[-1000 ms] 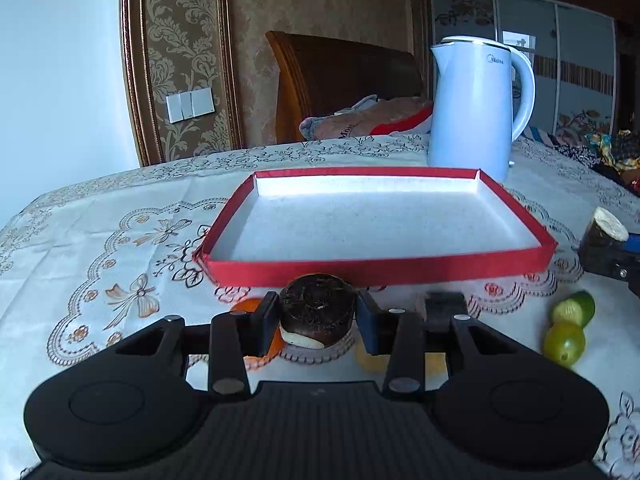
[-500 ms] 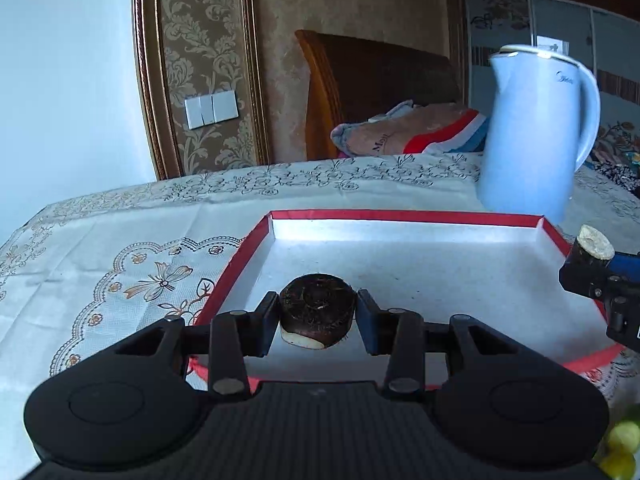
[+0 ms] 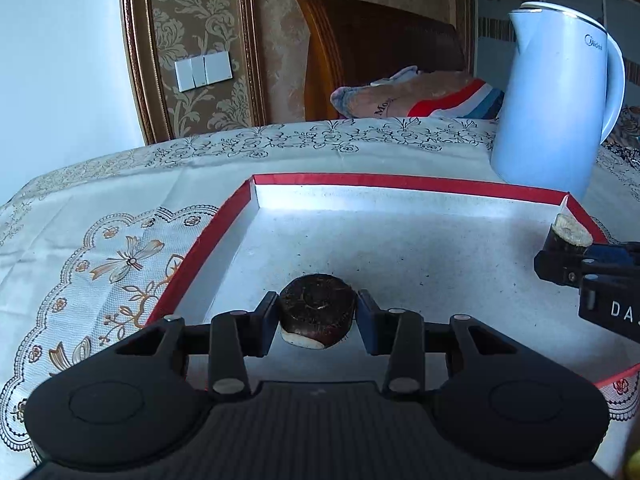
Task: Organize fruits
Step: 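Carry the cake with the left tool while the right tool carries the log chunk over the tray, then open both tools to set the cake and log chunk in the tray, then withdraw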
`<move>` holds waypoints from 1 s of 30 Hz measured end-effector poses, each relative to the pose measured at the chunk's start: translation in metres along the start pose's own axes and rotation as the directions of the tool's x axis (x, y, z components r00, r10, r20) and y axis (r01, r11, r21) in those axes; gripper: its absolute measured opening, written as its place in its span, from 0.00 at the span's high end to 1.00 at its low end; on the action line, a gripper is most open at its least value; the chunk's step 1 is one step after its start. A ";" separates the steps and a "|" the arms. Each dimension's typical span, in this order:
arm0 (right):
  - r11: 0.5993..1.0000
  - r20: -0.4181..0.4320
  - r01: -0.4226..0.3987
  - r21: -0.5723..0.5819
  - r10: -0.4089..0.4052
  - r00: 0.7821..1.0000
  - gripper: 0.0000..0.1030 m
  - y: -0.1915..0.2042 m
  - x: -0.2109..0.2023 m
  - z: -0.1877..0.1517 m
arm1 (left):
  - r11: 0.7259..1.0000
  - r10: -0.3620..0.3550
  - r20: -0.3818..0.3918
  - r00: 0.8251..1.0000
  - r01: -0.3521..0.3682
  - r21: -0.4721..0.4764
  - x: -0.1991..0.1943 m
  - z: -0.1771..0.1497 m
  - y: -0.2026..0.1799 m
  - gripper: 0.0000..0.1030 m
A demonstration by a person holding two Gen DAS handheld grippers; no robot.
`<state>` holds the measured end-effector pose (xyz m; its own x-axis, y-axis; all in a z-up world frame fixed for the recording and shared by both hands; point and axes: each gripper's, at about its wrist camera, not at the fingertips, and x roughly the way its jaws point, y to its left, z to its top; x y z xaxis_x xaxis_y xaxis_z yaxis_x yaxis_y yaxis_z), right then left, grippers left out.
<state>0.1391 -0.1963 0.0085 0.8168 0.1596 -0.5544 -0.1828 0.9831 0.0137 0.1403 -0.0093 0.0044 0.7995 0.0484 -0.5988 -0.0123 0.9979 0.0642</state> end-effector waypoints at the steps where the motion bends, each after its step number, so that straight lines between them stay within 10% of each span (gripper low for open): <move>1: 1.000 -0.002 -0.001 0.000 0.001 1.000 0.70 0.000 0.001 0.000 | 1.000 -0.001 -0.005 1.000 0.001 -0.003 0.002 0.000 0.000 0.61; 18: 0.999 -0.090 -0.011 0.032 0.014 0.996 0.70 -0.004 0.016 0.002 | 1.000 0.017 -0.012 1.000 -0.018 -0.016 0.008 0.001 0.000 0.58; 21: 1.000 -0.087 -0.005 0.022 0.007 0.996 0.68 -0.002 0.015 0.002 | 0.999 0.020 -0.009 1.000 -0.020 -0.029 0.009 0.000 0.002 0.44; 30: 0.998 -0.062 0.003 0.057 0.001 0.998 0.35 -0.007 0.008 0.002 | 0.999 0.020 0.026 0.999 -0.019 -0.032 -0.001 -0.003 0.004 0.37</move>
<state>0.1475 -0.2018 0.0055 0.7811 0.1546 -0.6050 -0.1493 0.9870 0.0594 0.1377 -0.0049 0.0023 0.8146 0.0674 -0.5760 -0.0468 0.9976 0.0505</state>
